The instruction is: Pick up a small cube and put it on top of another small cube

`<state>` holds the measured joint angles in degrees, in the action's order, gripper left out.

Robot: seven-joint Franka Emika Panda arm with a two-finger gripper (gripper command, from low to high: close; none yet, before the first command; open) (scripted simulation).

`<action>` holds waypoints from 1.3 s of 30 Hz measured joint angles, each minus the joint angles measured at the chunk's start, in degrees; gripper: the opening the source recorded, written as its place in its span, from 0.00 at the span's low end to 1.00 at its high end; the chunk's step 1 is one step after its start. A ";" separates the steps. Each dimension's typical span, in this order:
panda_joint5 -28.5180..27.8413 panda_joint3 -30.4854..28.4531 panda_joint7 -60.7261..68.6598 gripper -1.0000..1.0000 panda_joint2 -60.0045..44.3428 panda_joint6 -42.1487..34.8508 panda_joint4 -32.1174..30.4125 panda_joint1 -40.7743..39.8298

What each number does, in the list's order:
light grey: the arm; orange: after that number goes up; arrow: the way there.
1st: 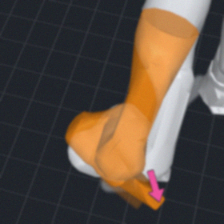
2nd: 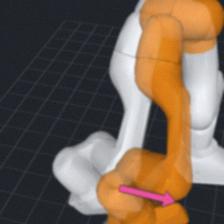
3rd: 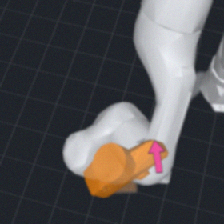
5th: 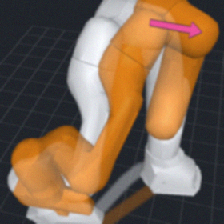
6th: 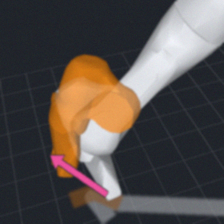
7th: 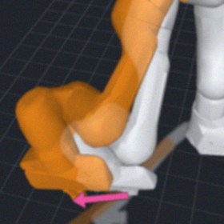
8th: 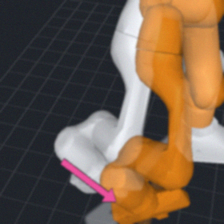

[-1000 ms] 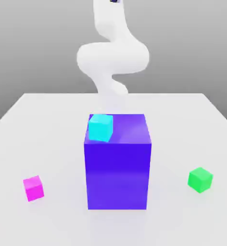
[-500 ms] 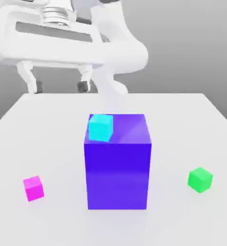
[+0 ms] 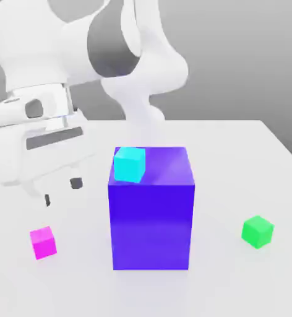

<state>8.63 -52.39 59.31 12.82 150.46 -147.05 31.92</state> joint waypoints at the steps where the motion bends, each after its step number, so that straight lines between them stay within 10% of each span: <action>1: 0.57 -1.28 2.63 0.50 -0.85 0.40 -0.34 0.80; 11: 12.03 -9.38 32.98 0.50 -11.78 3.50 -3.37 4.90; 25: 20.04 -3.16 69.34 0.50 -24.05 8.64 -7.72 -6.85; 36: 43.11 19.09 88.67 0.50 -36.28 13.76 -2.82 -25.03; 37: 45.00 20.74 90.09 0.00 -37.21 14.12 -2.40 -26.32; 39: 45.00 20.74 90.10 0.00 -37.21 14.12 -2.40 -26.32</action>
<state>53.63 -31.65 149.41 -24.39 164.59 -149.45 5.59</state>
